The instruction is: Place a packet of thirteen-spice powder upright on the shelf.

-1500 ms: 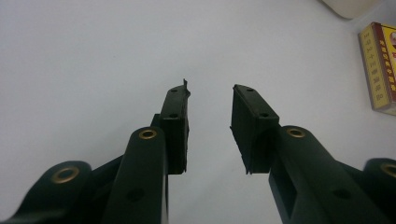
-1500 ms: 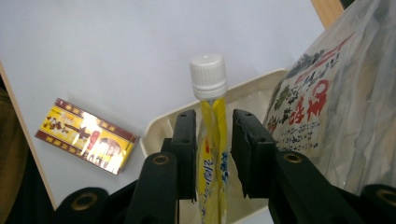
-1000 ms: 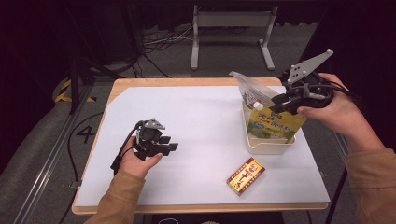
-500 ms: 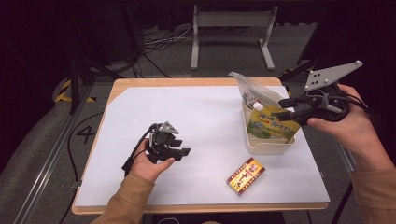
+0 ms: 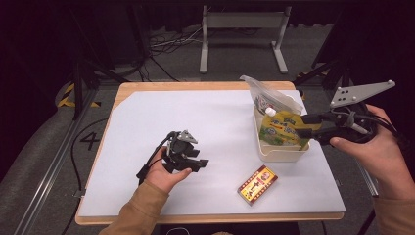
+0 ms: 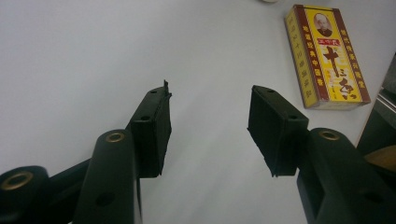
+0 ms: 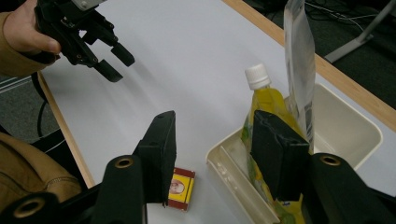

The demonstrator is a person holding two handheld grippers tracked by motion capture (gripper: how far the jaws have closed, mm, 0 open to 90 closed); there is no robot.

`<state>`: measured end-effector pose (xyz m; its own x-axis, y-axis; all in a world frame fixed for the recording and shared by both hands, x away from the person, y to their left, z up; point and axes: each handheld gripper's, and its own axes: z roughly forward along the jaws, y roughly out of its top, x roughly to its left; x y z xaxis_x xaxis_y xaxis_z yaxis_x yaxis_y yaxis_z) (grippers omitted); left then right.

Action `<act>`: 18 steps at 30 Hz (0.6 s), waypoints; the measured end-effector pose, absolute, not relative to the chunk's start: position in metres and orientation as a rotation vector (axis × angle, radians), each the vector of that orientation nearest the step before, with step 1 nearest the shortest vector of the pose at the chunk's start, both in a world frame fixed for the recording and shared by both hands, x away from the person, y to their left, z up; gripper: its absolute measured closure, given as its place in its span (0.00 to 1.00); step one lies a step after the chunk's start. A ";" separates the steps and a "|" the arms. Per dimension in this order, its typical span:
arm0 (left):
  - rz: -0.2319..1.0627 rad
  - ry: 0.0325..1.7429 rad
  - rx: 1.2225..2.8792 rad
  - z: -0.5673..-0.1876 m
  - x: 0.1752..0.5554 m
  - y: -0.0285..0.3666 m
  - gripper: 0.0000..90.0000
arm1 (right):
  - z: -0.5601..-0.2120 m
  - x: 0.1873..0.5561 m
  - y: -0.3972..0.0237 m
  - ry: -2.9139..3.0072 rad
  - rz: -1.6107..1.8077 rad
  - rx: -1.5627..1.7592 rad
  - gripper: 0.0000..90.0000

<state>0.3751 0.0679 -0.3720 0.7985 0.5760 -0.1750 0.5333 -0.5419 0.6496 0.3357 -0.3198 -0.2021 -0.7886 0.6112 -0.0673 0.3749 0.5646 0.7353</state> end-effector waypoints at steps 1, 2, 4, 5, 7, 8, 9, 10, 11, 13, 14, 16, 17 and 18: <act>0.079 0.812 2.263 -0.372 0.375 0.067 0.55 | -0.204 0.334 -0.321 2.480 1.057 0.813 0.56; 0.073 0.812 2.264 -0.372 0.375 0.066 0.55 | -0.206 0.331 -0.323 2.478 1.067 0.821 0.56; 0.076 0.808 2.264 -0.373 0.375 0.065 0.55 | -0.211 0.328 -0.325 2.463 1.074 0.834 0.56; 0.078 0.807 2.267 -0.373 0.375 0.064 0.55 | -0.213 0.327 -0.327 2.457 1.077 0.843 0.56; 0.076 0.805 2.266 -0.373 0.374 0.062 0.54 | -0.220 0.325 -0.329 2.450 1.080 0.858 0.55; 0.079 0.807 2.267 -0.373 0.374 0.061 0.54 | -0.224 0.323 -0.331 2.440 1.076 0.872 0.55; 0.075 0.806 2.267 -0.374 0.374 0.061 0.54 | -0.227 0.323 -0.332 2.433 1.073 0.882 0.55; 0.075 0.803 2.268 -0.374 0.373 0.060 0.54 | -0.231 0.322 -0.333 2.431 1.074 0.890 0.55; 0.081 0.803 2.269 -0.374 0.373 0.060 0.54 | -0.233 0.322 -0.334 2.428 1.076 0.897 0.54; 0.079 0.796 2.272 -0.374 0.372 0.058 0.54 | -0.241 0.322 -0.336 2.415 1.086 0.919 0.54; 0.078 0.793 2.274 -0.374 0.372 0.057 0.54 | -0.246 0.322 -0.337 2.414 1.091 0.927 0.54; 0.069 0.792 2.276 -0.375 0.371 0.056 0.54 | -0.249 0.322 -0.338 2.414 1.096 0.933 0.53; 0.064 0.786 2.281 -0.375 0.371 0.054 0.54 | -0.256 0.323 -0.338 2.416 1.099 0.940 0.53; 0.061 0.784 2.284 -0.375 0.370 0.053 0.53 | -0.260 0.324 -0.339 2.415 1.097 0.943 0.53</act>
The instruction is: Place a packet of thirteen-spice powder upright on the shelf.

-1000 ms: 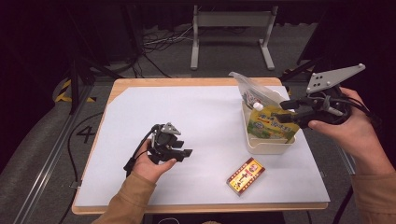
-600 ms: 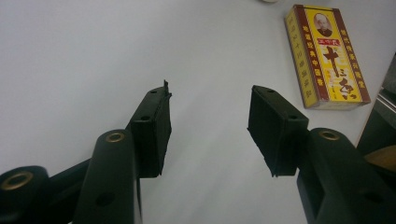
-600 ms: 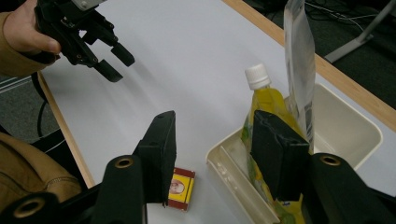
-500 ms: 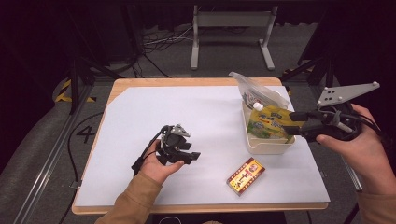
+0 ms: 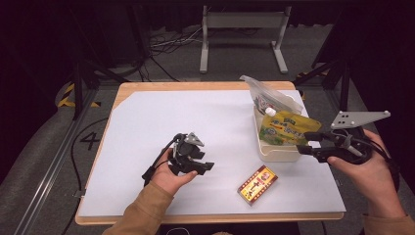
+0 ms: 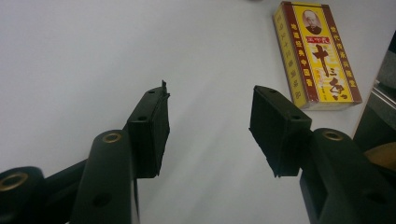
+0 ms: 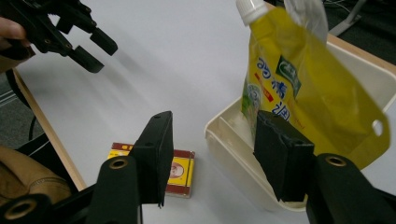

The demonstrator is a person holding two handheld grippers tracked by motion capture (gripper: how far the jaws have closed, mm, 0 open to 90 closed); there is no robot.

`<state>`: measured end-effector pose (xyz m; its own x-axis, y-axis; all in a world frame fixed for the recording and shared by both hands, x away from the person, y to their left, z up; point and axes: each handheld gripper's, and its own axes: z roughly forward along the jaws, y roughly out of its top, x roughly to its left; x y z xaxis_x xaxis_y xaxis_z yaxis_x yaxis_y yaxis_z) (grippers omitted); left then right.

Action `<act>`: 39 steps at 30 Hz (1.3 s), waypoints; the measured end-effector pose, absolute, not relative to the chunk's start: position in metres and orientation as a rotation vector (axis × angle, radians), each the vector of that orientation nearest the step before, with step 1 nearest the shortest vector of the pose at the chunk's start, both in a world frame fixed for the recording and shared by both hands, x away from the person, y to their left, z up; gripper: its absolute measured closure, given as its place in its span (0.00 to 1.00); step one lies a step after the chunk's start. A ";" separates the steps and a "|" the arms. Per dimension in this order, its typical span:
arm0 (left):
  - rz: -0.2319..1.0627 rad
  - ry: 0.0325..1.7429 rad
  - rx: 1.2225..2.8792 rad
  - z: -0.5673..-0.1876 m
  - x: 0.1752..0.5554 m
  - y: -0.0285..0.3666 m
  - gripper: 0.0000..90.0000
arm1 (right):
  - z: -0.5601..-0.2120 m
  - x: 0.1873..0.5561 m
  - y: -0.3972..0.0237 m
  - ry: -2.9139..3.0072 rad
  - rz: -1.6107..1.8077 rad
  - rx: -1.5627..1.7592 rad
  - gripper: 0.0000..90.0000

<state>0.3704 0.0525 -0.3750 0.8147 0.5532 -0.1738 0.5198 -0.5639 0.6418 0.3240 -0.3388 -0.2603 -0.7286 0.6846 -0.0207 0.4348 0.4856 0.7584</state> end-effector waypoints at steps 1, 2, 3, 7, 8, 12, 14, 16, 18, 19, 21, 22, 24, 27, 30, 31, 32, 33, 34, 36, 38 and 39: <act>0.056 0.785 2.285 -0.375 0.370 0.050 0.53 | -0.265 0.324 -0.340 2.412 1.098 0.953 0.53; 0.047 0.776 2.293 -0.375 0.370 0.049 0.53 | -0.270 0.325 -0.341 2.410 1.114 0.960 0.53; 0.043 0.772 2.291 -0.375 0.370 0.047 0.53 | -0.273 0.325 -0.341 2.408 1.124 0.968 0.53; 0.029 0.752 2.298 -0.373 0.368 0.040 0.52 | -0.283 0.326 -0.344 2.393 1.138 0.984 0.52; 0.031 0.748 2.300 -0.373 0.367 0.038 0.52 | -0.286 0.325 -0.345 2.389 1.144 0.991 0.51; 0.014 0.730 2.306 -0.372 0.365 0.028 0.51 | -0.295 0.326 -0.346 2.368 1.118 1.013 0.50; 0.003 0.724 2.306 -0.372 0.364 0.022 0.50 | -0.300 0.326 -0.346 2.363 1.092 1.022 0.49; 0.004 0.713 2.313 -0.372 0.364 0.019 0.49 | -0.302 0.327 -0.346 2.359 1.095 1.025 0.49; -0.010 0.705 2.310 -0.372 0.363 0.011 0.49 | -0.305 0.328 -0.346 2.361 1.091 1.031 0.48; -0.016 0.703 2.311 -0.372 0.363 0.009 0.49 | -0.306 0.328 -0.346 2.360 1.069 1.028 0.48; -0.023 0.686 2.312 -0.371 0.363 0.003 0.49 | -0.307 0.328 -0.347 2.353 1.075 1.032 0.48; -0.029 0.681 2.312 -0.371 0.363 -0.001 0.49 | -0.308 0.328 -0.347 2.350 1.075 1.033 0.48; -0.035 0.668 2.316 -0.371 0.363 -0.006 0.48 | -0.309 0.327 -0.349 2.341 1.067 1.041 0.48; -0.054 0.650 2.324 -0.372 0.363 -0.016 0.47 | -0.310 0.326 -0.354 2.327 1.074 1.057 0.47; -0.062 0.638 2.334 -0.373 0.362 -0.022 0.46 | -0.310 0.324 -0.356 2.321 1.072 1.065 0.47; -0.065 0.636 2.338 -0.374 0.362 -0.026 0.45 | -0.311 0.324 -0.357 2.320 1.071 1.065 0.47; -0.068 0.625 2.343 -0.375 0.362 -0.029 0.44 | -0.311 0.323 -0.358 2.319 1.067 1.072 0.47; -0.075 0.625 2.347 -0.376 0.362 -0.031 0.44 | -0.312 0.323 -0.359 2.318 1.061 1.074 0.46; -0.080 0.627 2.352 -0.376 0.361 -0.034 0.43 | -0.312 0.322 -0.359 2.316 1.055 1.075 0.46; -0.095 0.622 2.357 -0.378 0.362 -0.038 0.43 | -0.314 0.322 -0.360 2.314 1.043 1.085 0.46; -0.101 0.620 2.363 -0.380 0.362 -0.042 0.42 | -0.316 0.321 -0.361 2.314 1.033 1.092 0.45; -0.108 0.616 2.366 -0.381 0.362 -0.044 0.42 | -0.316 0.320 -0.361 2.313 1.026 1.094 0.45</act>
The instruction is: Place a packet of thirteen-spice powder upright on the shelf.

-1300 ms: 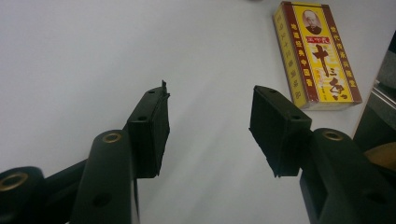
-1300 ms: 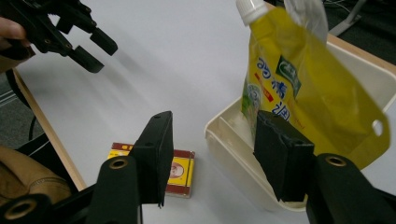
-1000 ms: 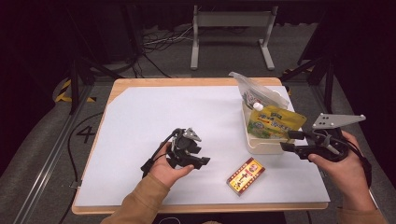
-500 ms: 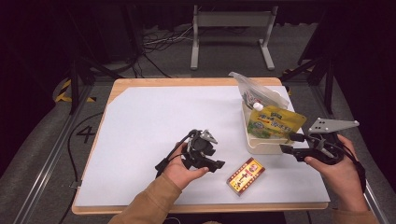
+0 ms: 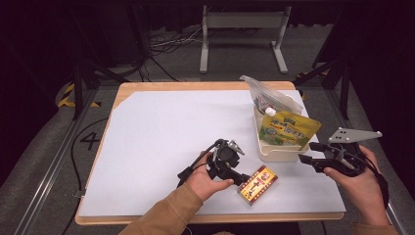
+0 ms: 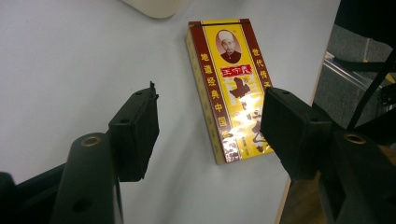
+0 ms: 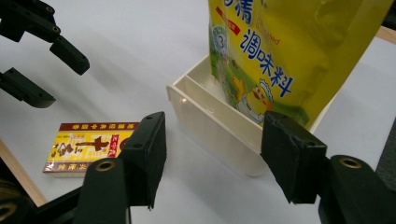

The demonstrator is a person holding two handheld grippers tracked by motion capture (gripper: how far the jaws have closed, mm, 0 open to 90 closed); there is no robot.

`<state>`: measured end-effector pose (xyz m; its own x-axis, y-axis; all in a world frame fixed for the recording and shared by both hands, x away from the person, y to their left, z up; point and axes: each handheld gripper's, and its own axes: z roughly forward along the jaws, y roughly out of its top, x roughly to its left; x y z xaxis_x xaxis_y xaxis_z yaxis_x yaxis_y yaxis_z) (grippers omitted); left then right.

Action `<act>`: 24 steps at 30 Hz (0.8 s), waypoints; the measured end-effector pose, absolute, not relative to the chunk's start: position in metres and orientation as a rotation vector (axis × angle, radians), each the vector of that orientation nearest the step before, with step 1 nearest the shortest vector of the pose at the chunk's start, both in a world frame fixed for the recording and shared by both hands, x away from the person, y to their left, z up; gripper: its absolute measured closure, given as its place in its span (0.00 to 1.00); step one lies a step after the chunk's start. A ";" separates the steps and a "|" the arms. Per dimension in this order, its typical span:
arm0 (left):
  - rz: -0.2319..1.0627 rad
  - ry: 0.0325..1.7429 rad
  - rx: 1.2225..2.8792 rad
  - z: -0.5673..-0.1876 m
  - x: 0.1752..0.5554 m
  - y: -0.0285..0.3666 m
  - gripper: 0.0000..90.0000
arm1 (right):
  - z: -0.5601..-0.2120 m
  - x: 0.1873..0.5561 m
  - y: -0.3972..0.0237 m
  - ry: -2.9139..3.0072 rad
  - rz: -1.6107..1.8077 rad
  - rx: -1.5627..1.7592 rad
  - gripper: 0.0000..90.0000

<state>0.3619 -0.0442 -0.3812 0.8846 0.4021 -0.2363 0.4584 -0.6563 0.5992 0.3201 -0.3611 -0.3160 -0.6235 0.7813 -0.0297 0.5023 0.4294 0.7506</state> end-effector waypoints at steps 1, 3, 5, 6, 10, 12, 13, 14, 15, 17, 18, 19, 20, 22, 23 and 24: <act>-0.116 0.622 2.369 -0.382 0.362 -0.046 0.42 | -0.317 0.319 -0.362 2.311 1.020 1.099 0.45; -0.118 0.615 2.369 -0.383 0.362 -0.048 0.42 | -0.317 0.319 -0.362 2.307 1.022 1.101 0.45; -0.127 0.603 2.376 -0.386 0.363 -0.054 0.40 | -0.318 0.318 -0.363 2.305 1.020 1.108 0.45; -0.134 0.603 2.379 -0.387 0.362 -0.056 0.40 | -0.319 0.316 -0.365 2.298 1.017 1.117 0.44; -0.153 0.596 2.388 -0.391 0.361 -0.063 0.37 | -0.321 0.314 -0.368 2.293 1.011 1.133 0.44; -0.162 0.590 2.395 -0.393 0.361 -0.066 0.37 | -0.322 0.314 -0.369 2.293 1.007 1.140 0.44; -0.165 0.596 2.401 -0.394 0.359 -0.068 0.36 | -0.322 0.313 -0.369 2.293 1.005 1.141 0.44; -0.163 0.585 2.415 -0.395 0.359 -0.070 0.36 | -0.323 0.313 -0.369 2.293 1.004 1.143 0.44; -0.163 0.585 2.415 -0.395 0.359 -0.070 0.36 | -0.323 0.313 -0.369 2.293 1.004 1.143 0.44; -0.168 0.581 2.427 -0.398 0.357 -0.075 0.35 | -0.323 0.312 -0.369 2.291 0.999 1.147 0.43; -0.171 0.582 2.433 -0.399 0.357 -0.076 0.35 | -0.324 0.312 -0.369 2.291 0.999 1.147 0.43; -0.176 0.585 2.441 -0.400 0.356 -0.077 0.35 | -0.324 0.312 -0.369 2.293 0.997 1.148 0.43; -0.178 0.583 2.444 -0.401 0.355 -0.079 0.34 | -0.324 0.312 -0.369 2.294 0.993 1.145 0.43; -0.172 0.581 2.455 -0.402 0.355 -0.080 0.33 | -0.324 0.312 -0.369 2.294 0.993 1.145 0.43; -0.171 0.583 2.465 -0.403 0.354 -0.083 0.33 | -0.324 0.312 -0.369 2.295 0.993 1.151 0.42; -0.169 0.584 2.471 -0.405 0.353 -0.084 0.32 | -0.325 0.313 -0.369 2.296 0.993 1.146 0.42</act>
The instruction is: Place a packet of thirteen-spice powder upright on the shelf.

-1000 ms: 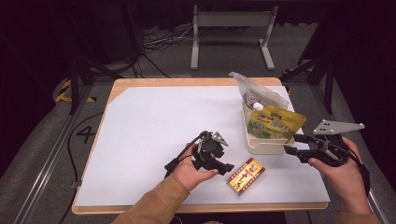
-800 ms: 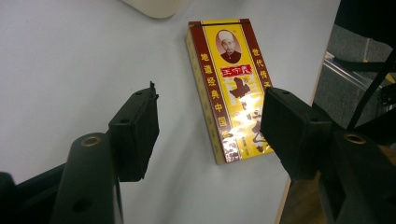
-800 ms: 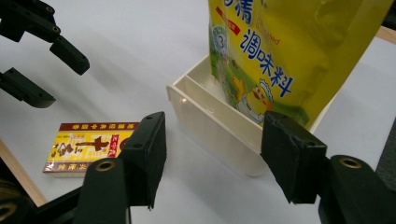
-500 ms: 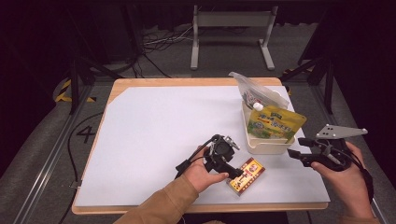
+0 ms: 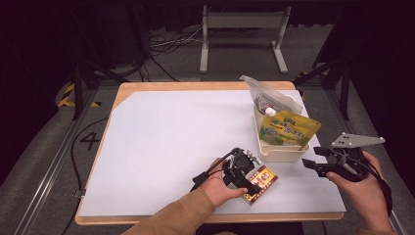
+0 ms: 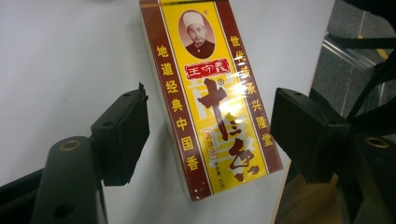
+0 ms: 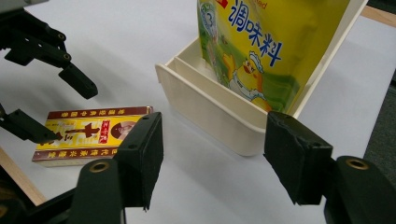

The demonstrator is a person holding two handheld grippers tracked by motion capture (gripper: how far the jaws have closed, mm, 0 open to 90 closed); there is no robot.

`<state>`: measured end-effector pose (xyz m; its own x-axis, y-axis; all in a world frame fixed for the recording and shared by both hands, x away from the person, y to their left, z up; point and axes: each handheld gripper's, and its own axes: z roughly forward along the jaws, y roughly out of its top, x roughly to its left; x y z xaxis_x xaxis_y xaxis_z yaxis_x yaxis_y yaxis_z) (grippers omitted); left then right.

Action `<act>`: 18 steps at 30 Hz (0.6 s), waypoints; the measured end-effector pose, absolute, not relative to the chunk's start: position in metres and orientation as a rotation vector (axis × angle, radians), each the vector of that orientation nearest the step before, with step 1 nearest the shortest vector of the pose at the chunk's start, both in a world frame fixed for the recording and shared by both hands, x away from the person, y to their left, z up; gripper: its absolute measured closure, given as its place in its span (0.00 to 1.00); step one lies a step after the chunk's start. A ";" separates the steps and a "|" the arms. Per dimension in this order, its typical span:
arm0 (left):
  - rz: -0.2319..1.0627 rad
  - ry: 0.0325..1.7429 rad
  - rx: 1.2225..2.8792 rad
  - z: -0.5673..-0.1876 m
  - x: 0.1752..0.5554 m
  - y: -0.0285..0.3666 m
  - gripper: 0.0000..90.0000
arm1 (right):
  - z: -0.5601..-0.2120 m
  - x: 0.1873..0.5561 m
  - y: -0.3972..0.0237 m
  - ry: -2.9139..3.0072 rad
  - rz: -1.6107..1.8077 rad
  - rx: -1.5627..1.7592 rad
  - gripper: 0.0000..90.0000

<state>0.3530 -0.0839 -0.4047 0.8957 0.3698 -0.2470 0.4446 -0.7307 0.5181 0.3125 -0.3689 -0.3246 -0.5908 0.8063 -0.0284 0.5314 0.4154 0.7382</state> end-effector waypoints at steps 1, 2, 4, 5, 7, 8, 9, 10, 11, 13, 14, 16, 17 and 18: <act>-0.166 0.584 2.479 -0.406 0.353 -0.085 0.31 | -0.325 0.313 -0.369 2.296 0.990 1.148 0.42; -0.162 0.578 2.491 -0.407 0.352 -0.087 0.31 | -0.325 0.313 -0.368 2.299 0.992 1.147 0.42; -0.160 0.579 2.505 -0.410 0.351 -0.089 0.29 | -0.325 0.313 -0.368 2.300 0.994 1.146 0.41; -0.161 0.578 2.513 -0.412 0.350 -0.091 0.29 | -0.325 0.313 -0.368 2.301 0.995 1.146 0.41; -0.160 0.577 2.530 -0.415 0.349 -0.094 0.28 | -0.325 0.314 -0.368 2.302 0.996 1.147 0.41; -0.167 0.573 2.530 -0.416 0.349 -0.096 0.27 | -0.325 0.314 -0.367 2.300 0.996 1.148 0.41; -0.159 0.572 2.539 -0.417 0.348 -0.098 0.27 | -0.325 0.314 -0.367 2.301 0.997 1.145 0.41; -0.151 0.570 2.553 -0.417 0.347 -0.099 0.27 | -0.325 0.314 -0.367 2.300 0.998 1.145 0.41; -0.146 0.568 2.562 -0.418 0.346 -0.100 0.27 | -0.325 0.314 -0.367 2.301 0.996 1.144 0.41; -0.142 0.567 2.581 -0.421 0.346 -0.103 0.26 | -0.325 0.314 -0.366 2.301 0.998 1.140 0.40; -0.131 0.567 2.595 -0.422 0.345 -0.104 0.25 | -0.325 0.314 -0.366 2.303 0.998 1.145 0.40; -0.121 0.567 2.599 -0.422 0.344 -0.105 0.25 | -0.325 0.314 -0.366 2.304 0.998 1.144 0.40; -0.124 0.572 2.599 -0.422 0.344 -0.105 0.26 | -0.325 0.314 -0.366 2.304 0.999 1.143 0.40; -0.124 0.572 2.599 -0.422 0.344 -0.105 0.27 | -0.325 0.314 -0.365 2.305 0.999 1.143 0.40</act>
